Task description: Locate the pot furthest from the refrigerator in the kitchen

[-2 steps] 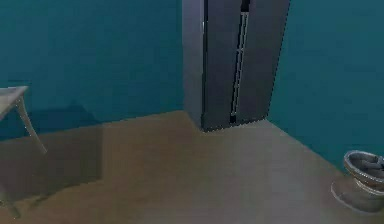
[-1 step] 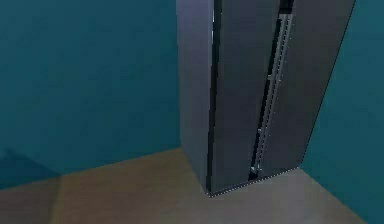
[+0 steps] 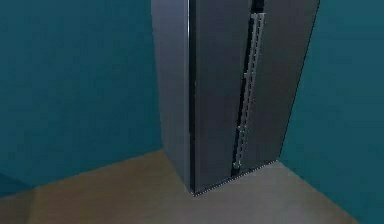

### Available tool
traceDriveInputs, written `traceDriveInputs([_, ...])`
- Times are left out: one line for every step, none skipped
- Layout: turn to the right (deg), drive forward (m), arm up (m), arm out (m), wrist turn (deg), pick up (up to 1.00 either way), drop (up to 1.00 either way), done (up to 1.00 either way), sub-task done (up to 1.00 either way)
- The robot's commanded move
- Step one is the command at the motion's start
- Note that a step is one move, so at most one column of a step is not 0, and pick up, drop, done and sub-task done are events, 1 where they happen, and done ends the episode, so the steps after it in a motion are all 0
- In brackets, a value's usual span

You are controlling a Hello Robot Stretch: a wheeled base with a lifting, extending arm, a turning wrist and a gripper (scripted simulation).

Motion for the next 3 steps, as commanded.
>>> traceDriveInputs([0.0,0.35,0.0,0.0,0.0,0.0,0.0,0.0,0.0])
traceDriveInputs([-45.0,0.0,0.0,0.0,0.0,0.0,0.0,0.0,0.0])
traceDriveInputs([-45.0,0.0,0.0,0.0,0.0,0.0,0.0,0.0,0.0])
